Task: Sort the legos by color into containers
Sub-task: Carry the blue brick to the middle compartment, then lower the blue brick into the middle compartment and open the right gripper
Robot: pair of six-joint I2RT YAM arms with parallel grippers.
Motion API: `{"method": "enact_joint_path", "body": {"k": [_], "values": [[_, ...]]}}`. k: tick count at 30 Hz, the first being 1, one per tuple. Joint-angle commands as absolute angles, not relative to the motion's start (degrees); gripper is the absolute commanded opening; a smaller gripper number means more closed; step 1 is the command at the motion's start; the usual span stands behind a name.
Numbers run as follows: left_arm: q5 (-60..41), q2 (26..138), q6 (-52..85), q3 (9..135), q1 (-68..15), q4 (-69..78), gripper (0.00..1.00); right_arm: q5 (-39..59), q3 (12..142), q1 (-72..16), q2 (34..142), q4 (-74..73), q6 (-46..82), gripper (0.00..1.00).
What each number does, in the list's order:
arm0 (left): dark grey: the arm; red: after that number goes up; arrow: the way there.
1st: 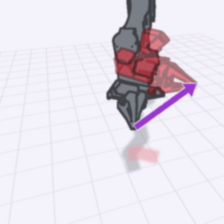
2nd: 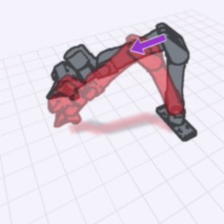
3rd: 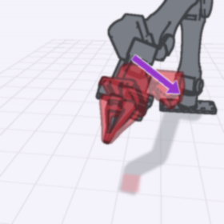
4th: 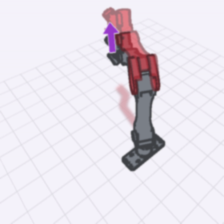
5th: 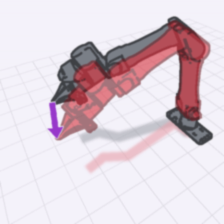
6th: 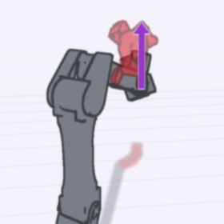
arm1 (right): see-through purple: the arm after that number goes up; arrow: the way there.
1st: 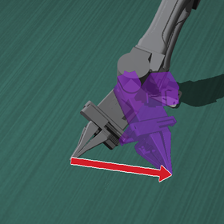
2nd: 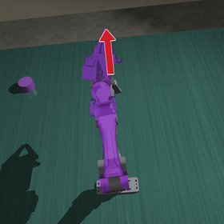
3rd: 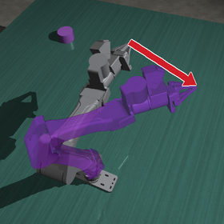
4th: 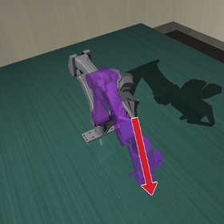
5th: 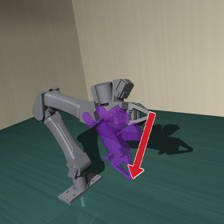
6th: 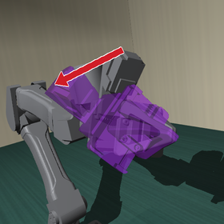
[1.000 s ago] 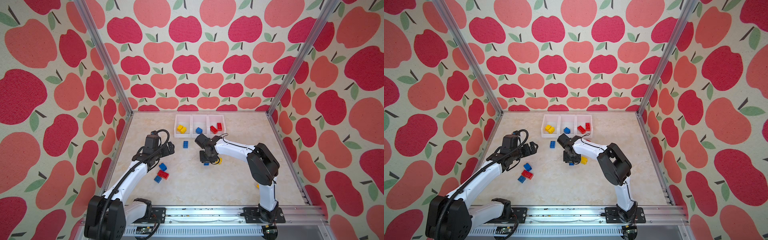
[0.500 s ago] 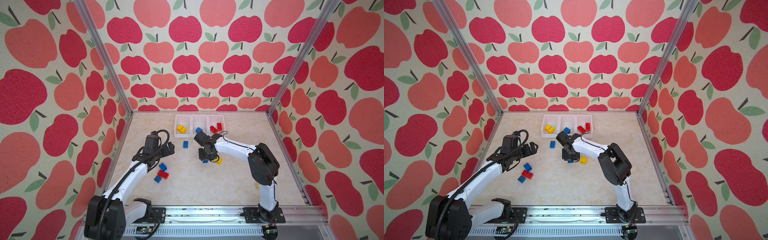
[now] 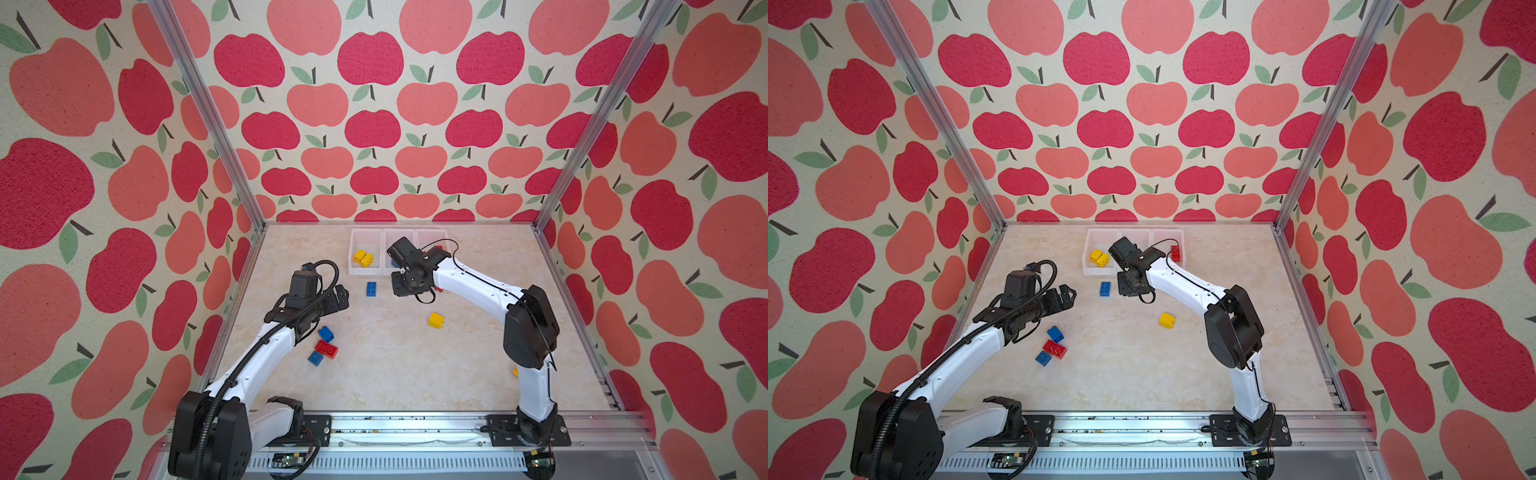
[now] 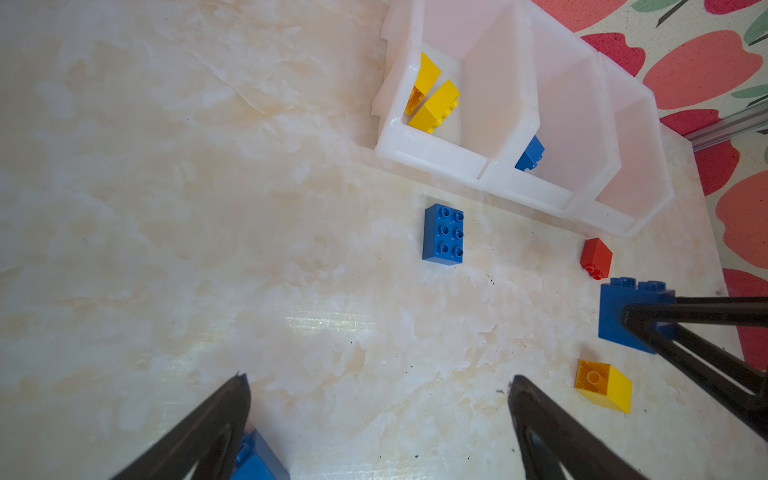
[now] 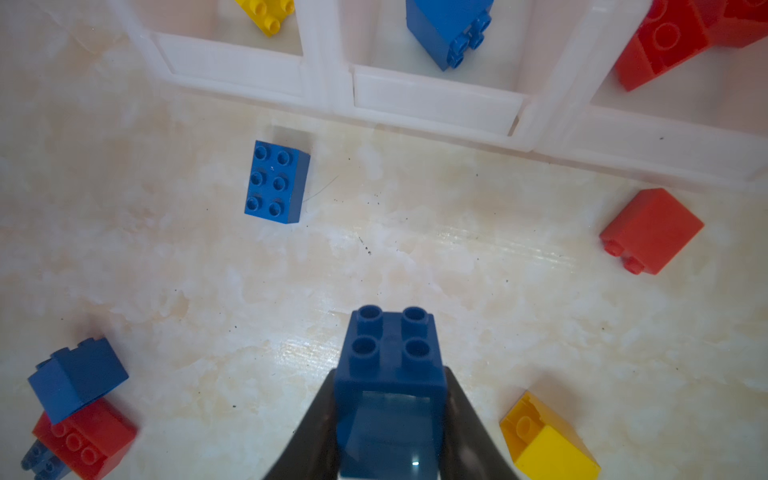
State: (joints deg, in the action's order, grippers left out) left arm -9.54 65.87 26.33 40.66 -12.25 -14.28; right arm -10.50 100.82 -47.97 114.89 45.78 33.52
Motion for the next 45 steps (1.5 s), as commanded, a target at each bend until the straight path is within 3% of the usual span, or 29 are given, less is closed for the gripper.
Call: {"method": "enact_joint_path", "body": {"k": [1, 10, 23, 45], "values": [[-9.57, 64.1, 27.4, 39.89, -12.17, -14.39, 0.99, -12.57, 104.27, -46.56, 116.52, 46.17, 29.44, 0.29], [-9.75, 63.82, 27.61, 39.81, -12.14, -14.5, 0.99, -13.25, 110.57, -43.56, 119.1, 43.0, 23.83, 0.29], [-9.47, 63.91, 27.5, 39.99, -12.18, -15.03, 0.99, -16.1, 128.14, -41.24, 131.24, 42.69, 16.67, 0.29], [-9.17, 63.39, 27.31, 40.25, -11.97, -16.05, 0.99, -16.26, 142.03, -37.15, 145.34, 44.26, 15.84, 0.29]]}}
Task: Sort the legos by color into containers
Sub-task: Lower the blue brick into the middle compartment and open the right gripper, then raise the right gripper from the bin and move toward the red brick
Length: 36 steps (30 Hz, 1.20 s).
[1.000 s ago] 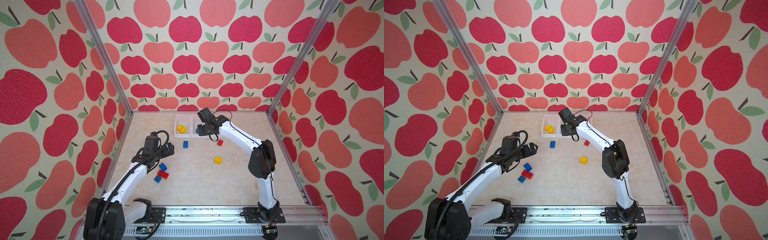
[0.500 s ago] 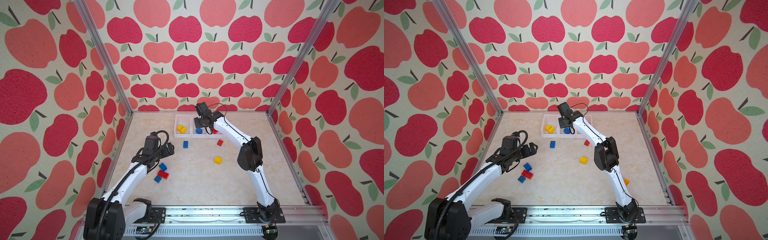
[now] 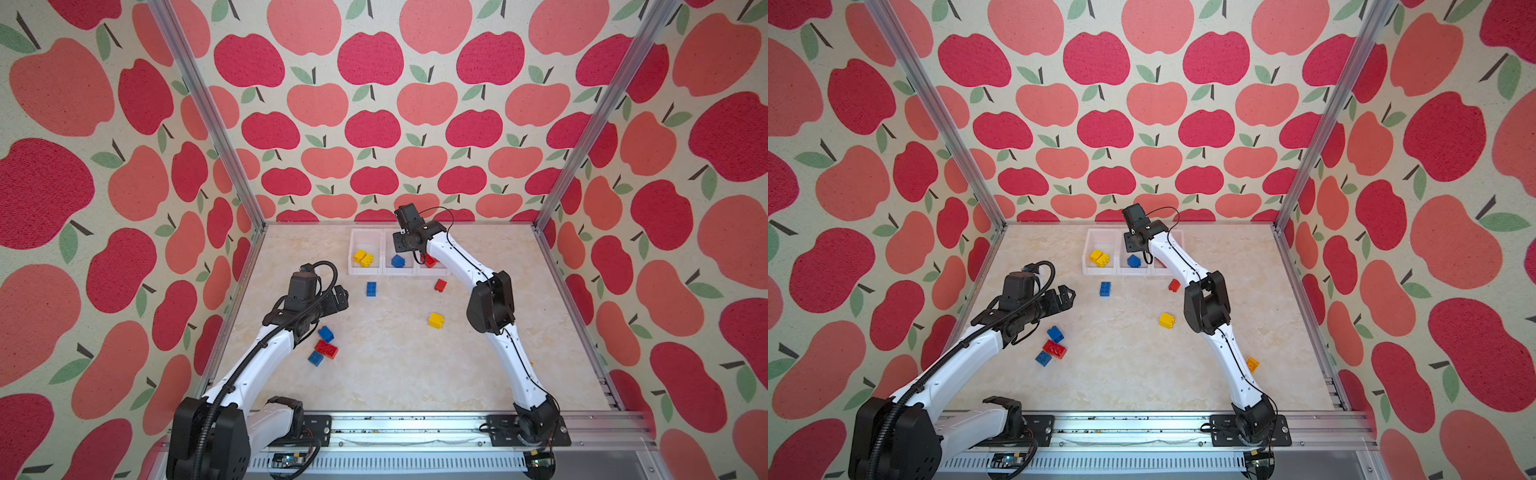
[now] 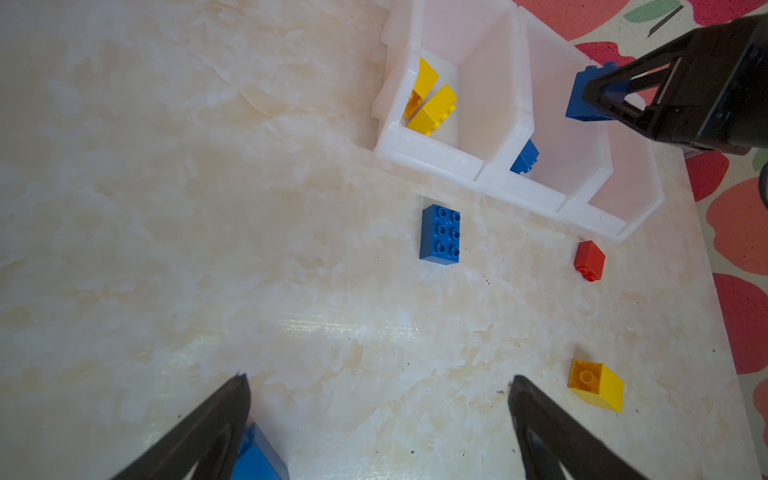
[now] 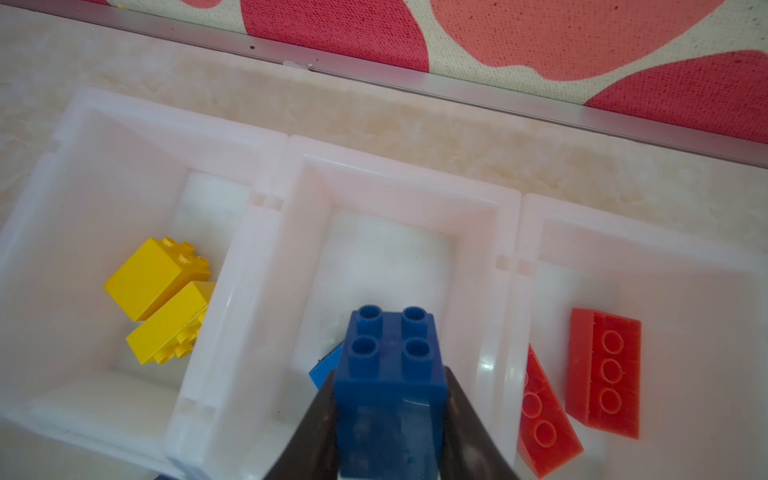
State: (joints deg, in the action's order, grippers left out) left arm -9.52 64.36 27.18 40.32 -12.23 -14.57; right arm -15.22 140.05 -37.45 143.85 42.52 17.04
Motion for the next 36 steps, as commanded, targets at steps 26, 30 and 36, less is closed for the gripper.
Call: {"method": "enact_joint_path", "body": {"k": [26, 30, 36], "values": [[-8.93, 63.09, 27.22, 41.66, -12.04, -17.64, 0.99, -14.53, 140.29, -37.05, 143.0, 44.19, 15.9, 0.6], [-9.04, 63.37, 27.4, 42.18, -12.09, -19.15, 0.99, -14.3, 138.25, -37.85, 140.7, 44.19, 15.68, 0.65], [-7.67, 63.34, 28.97, 42.93, -12.05, -23.15, 0.99, -14.33, 131.58, -39.54, 134.73, 42.99, 15.07, 0.74]]}}
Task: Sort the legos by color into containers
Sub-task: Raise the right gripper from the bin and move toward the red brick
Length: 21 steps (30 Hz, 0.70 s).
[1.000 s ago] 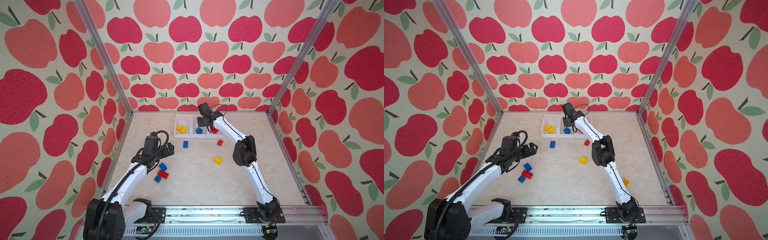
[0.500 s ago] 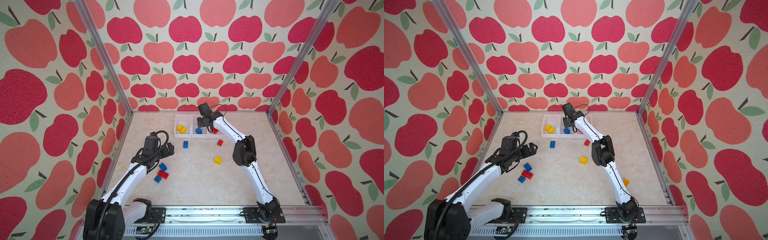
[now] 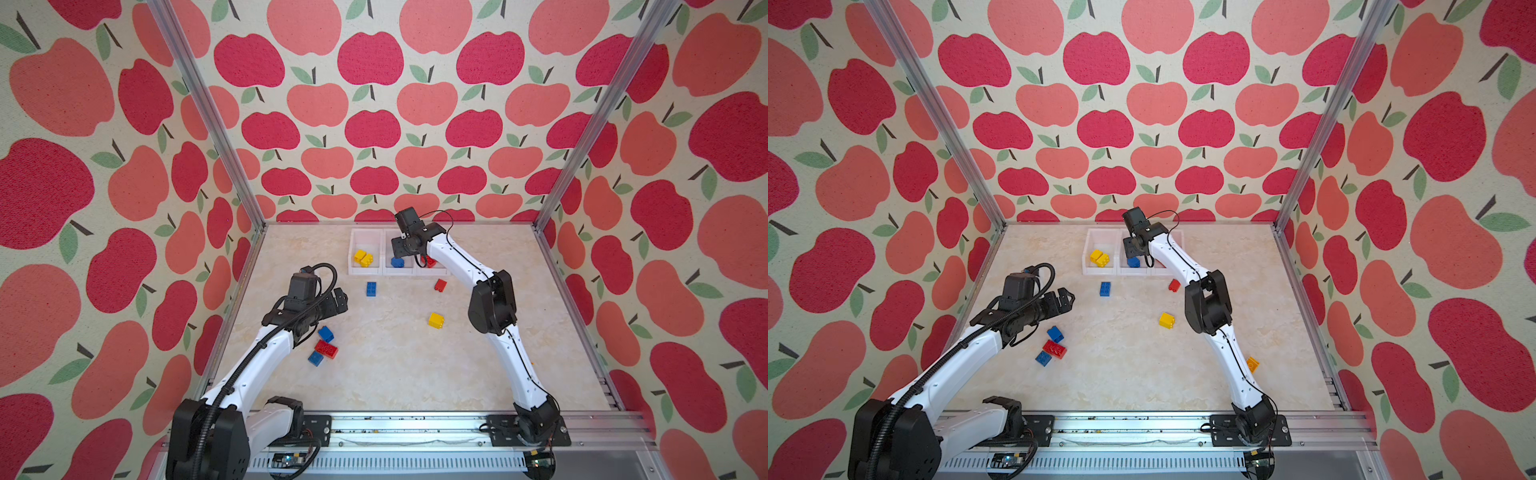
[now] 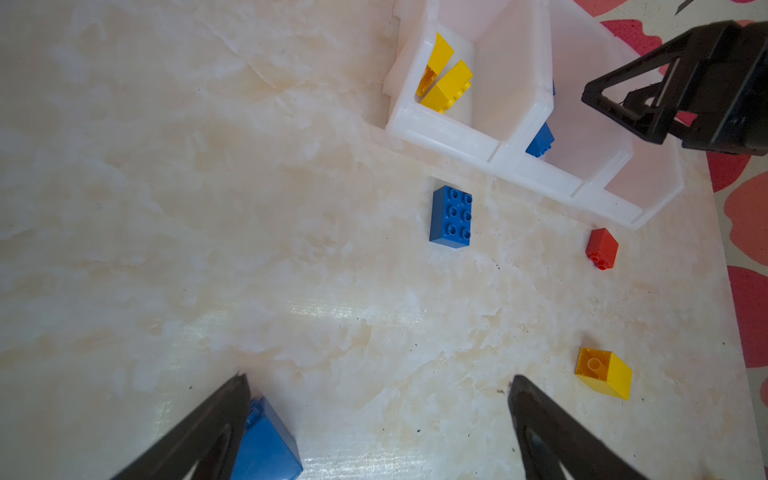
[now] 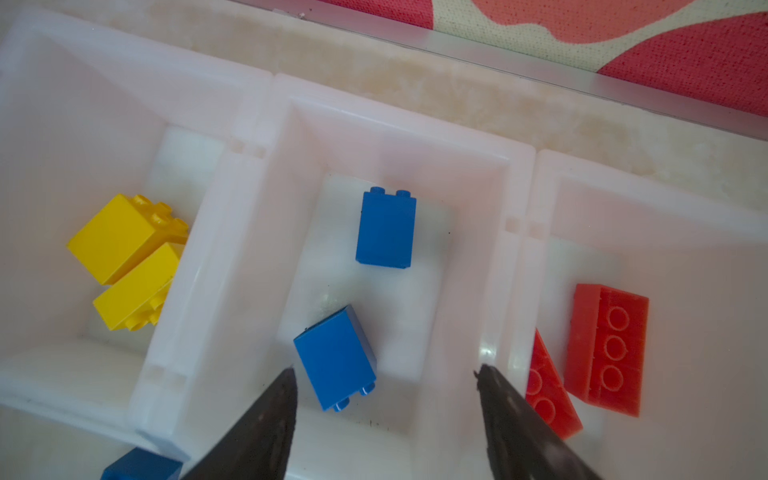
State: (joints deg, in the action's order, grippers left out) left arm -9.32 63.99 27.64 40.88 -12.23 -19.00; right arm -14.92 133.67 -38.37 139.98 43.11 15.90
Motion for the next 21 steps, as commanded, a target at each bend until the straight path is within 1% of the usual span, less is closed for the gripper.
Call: {"method": "enact_joint_path", "body": {"k": [1, 5, 15, 17, 21], "values": [[-7.51, 63.36, 29.62, 43.13, -12.1, -23.94, 0.99, -14.29, 130.26, -39.78, 133.67, 42.89, 15.07, 0.76], [-6.63, 63.92, 32.3, 43.96, -12.39, -26.73, 0.99, -13.76, 124.61, -40.77, 128.72, 42.64, 15.01, 0.81], [-3.0, 66.05, 39.97, 46.47, -15.16, -34.93, 1.0, -9.92, 104.24, -43.58, 113.86, 39.91, 17.56, 0.83], [-2.09, 66.64, 41.67, 46.91, -15.85, -36.64, 0.98, -9.33, 99.67, -43.98, 110.65, 39.1, 18.42, 0.83], [-1.24, 67.73, 44.39, 47.58, -16.34, -39.59, 0.9, -8.45, 91.23, -44.38, 104.6, 37.91, 20.41, 0.84]]}}
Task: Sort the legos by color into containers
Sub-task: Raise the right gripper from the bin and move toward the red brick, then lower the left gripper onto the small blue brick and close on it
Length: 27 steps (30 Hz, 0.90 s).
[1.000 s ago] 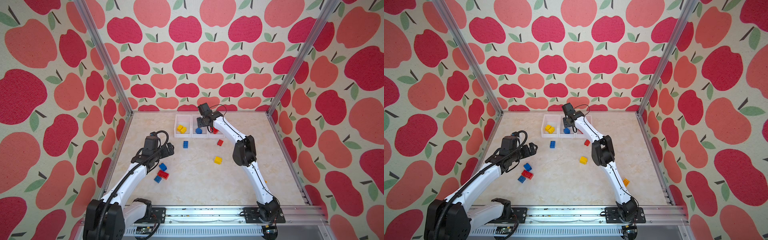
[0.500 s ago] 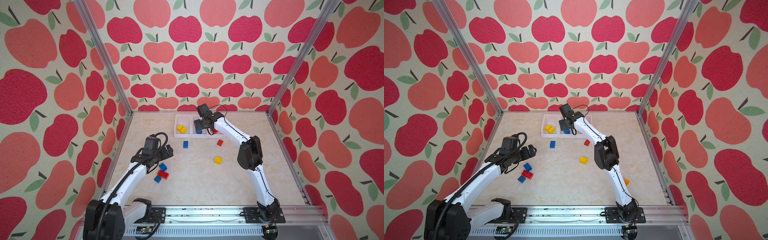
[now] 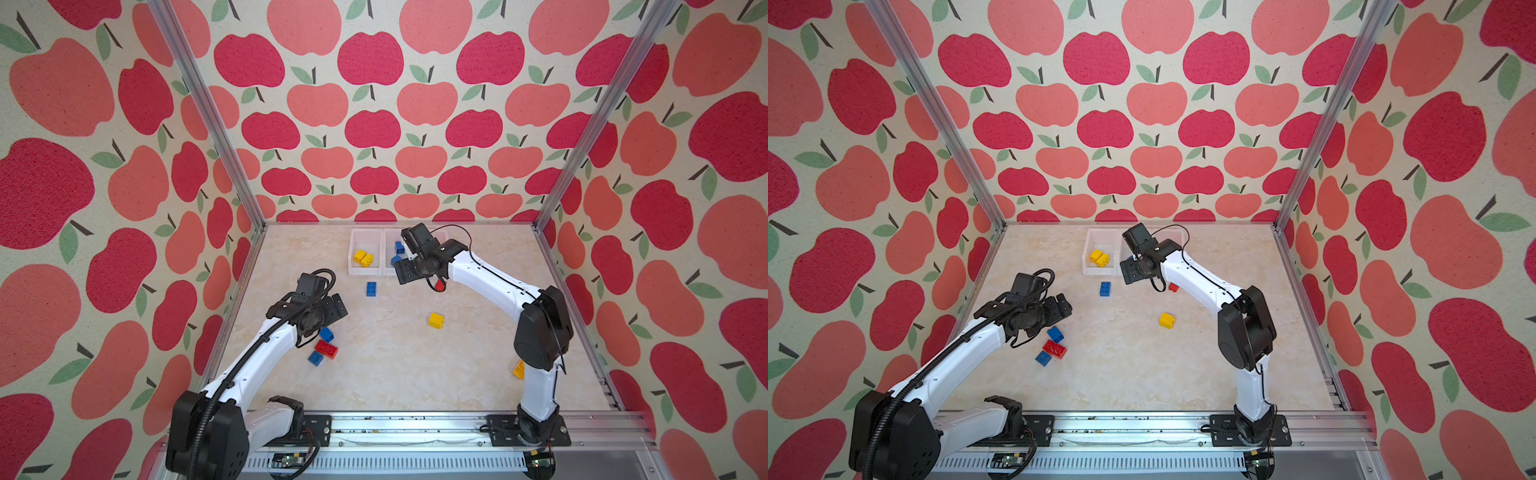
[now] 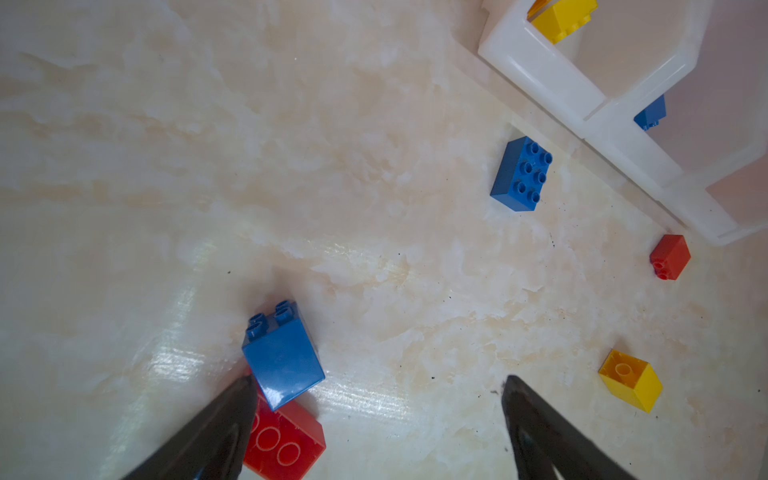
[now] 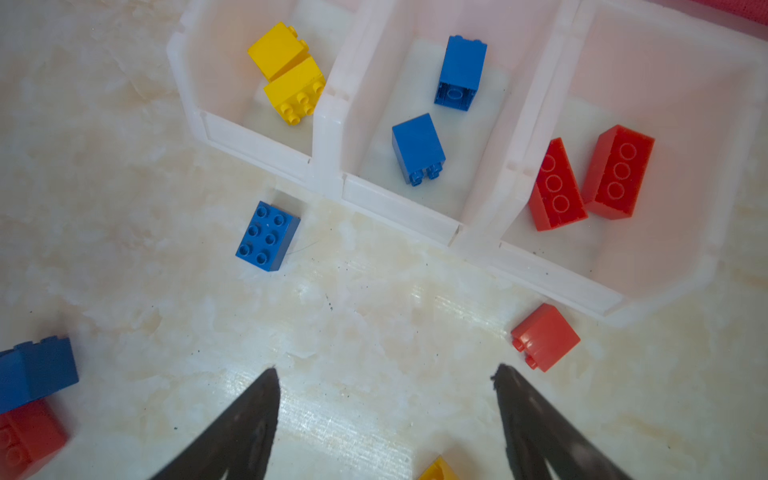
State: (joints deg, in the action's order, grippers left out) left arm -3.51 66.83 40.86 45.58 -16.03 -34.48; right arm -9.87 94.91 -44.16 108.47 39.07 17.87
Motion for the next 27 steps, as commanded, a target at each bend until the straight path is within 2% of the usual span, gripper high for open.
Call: {"method": "enact_joint_path", "body": {"k": [1, 12, 22, 27], "values": [[-1.06, 68.06, 44.93, 47.76, -16.35, -40.28, 0.89, -8.11, 89.27, -44.38, 103.2, 37.66, 20.85, 0.84], [-0.95, 71.32, 47.33, 46.76, -15.37, -40.21, 0.82, -5.86, 77.25, -44.81, 93.91, 36.49, 24.49, 0.84], [-3.52, 76.02, 45.36, 45.2, -12.75, -35.56, 0.71, -6.53, 75.7, -44.91, 92.33, 36.65, 25.22, 0.84], [-4.16, 76.48, 45.48, 44.35, -12.74, -34.92, 0.69, -6.55, 75.7, -44.91, 92.51, 36.7, 25.49, 0.84]]}}
